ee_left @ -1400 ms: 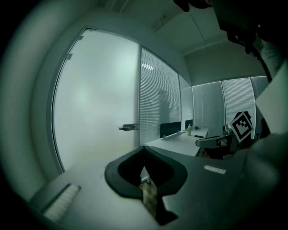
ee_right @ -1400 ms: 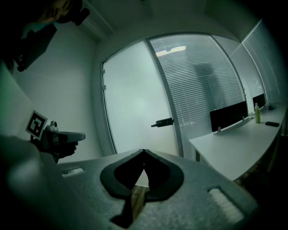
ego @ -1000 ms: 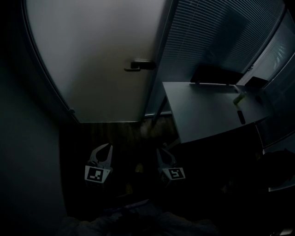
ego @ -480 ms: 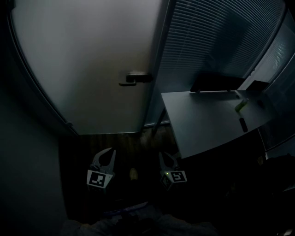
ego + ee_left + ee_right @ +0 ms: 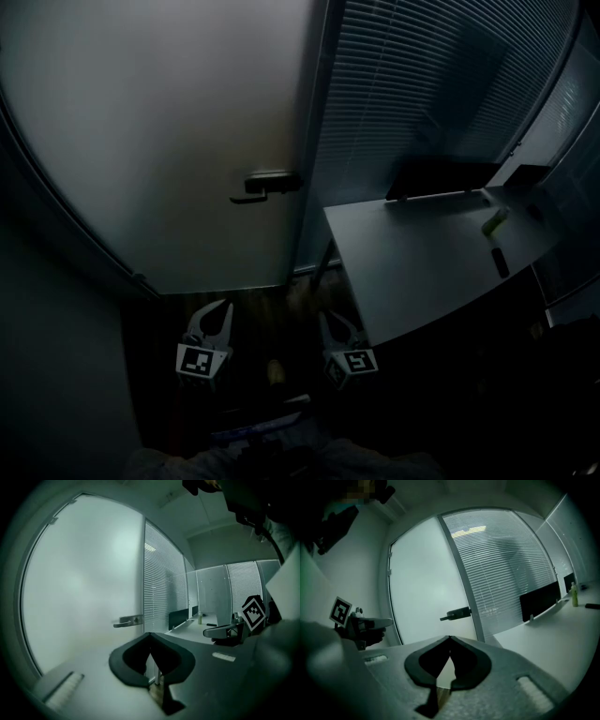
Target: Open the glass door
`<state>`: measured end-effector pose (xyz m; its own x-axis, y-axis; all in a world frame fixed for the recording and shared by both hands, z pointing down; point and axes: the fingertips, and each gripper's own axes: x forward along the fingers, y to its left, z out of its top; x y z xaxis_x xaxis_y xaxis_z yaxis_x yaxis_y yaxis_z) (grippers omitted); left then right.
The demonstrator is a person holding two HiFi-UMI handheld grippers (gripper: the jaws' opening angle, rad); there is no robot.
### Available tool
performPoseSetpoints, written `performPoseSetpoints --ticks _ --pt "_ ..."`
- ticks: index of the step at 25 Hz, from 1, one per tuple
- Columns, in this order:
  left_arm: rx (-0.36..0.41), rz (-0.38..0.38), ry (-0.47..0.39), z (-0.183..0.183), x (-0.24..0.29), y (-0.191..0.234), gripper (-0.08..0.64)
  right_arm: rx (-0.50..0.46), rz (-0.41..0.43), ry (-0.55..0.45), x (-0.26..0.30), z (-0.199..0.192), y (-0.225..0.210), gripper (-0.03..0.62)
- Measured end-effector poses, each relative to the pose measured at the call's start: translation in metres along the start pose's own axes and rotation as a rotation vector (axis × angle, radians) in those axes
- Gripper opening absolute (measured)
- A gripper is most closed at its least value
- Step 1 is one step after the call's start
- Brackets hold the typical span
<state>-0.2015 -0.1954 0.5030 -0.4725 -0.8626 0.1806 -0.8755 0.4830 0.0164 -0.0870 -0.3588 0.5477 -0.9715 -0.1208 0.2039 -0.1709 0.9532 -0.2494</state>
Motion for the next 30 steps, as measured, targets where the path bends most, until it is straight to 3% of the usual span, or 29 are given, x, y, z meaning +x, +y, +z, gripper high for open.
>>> performPoseSetpoints --ticks 6,15,19,30 --pt "0.017 0.012 -0.009 0.017 0.047 0.029 0.005 0.011 -0.025 -0.016 0.022 0.007 -0.021 0.002" --pt "0.240 0.058 0.008 0.030 0.109 0.068 0.005 0.024 -0.066 -0.016 0.034 0.014 -0.042 0.001" --pt "0.302 0.061 0.015 0.035 0.129 0.077 0.020 0.021 -0.070 -0.016 0.038 0.014 -0.049 0.001" --pt "0.521 0.030 0.100 0.020 0.188 0.093 0.114 0.022 -0.101 -0.009 0.047 0.010 -0.075 0.002"
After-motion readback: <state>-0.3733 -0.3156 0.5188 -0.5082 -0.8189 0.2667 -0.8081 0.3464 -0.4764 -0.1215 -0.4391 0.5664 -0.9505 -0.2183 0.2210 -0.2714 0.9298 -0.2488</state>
